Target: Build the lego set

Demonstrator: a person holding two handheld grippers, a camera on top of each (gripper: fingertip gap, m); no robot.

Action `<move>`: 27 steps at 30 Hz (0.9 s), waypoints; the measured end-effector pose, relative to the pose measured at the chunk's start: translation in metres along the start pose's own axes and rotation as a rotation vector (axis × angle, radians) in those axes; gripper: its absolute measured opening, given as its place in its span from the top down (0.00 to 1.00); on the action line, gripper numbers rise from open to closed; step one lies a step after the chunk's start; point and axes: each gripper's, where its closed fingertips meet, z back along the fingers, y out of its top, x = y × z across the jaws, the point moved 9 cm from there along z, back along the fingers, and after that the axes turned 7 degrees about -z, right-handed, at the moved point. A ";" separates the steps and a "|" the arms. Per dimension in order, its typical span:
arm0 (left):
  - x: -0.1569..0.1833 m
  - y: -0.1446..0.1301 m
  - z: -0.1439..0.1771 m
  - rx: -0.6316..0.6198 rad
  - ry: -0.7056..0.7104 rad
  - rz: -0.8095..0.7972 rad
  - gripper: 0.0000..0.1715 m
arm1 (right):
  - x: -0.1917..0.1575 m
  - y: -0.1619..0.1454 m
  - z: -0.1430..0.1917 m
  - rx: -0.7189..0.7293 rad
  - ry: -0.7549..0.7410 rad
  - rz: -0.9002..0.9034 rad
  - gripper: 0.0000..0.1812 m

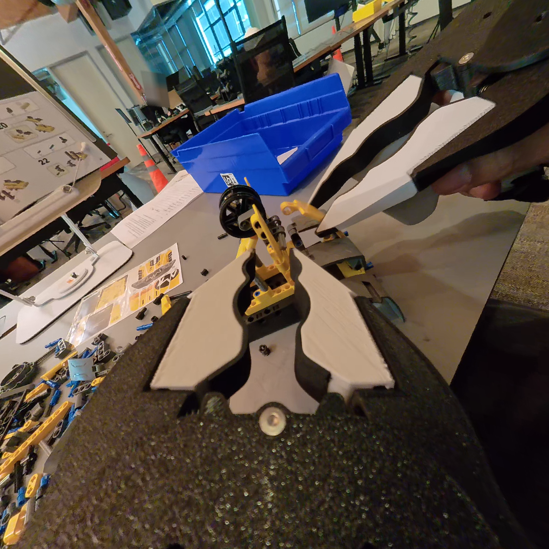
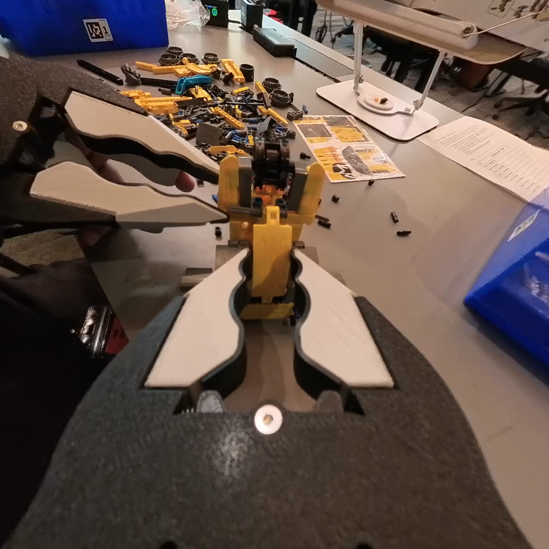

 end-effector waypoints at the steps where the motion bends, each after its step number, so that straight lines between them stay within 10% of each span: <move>1: 0.000 0.000 0.000 0.001 0.002 0.001 0.88 | 0.001 -0.001 0.001 -0.006 0.012 -0.010 0.87; 27: 0.000 -0.001 -0.001 -0.002 -0.027 0.006 0.89 | 0.014 -0.012 0.013 0.044 0.143 -0.089 0.87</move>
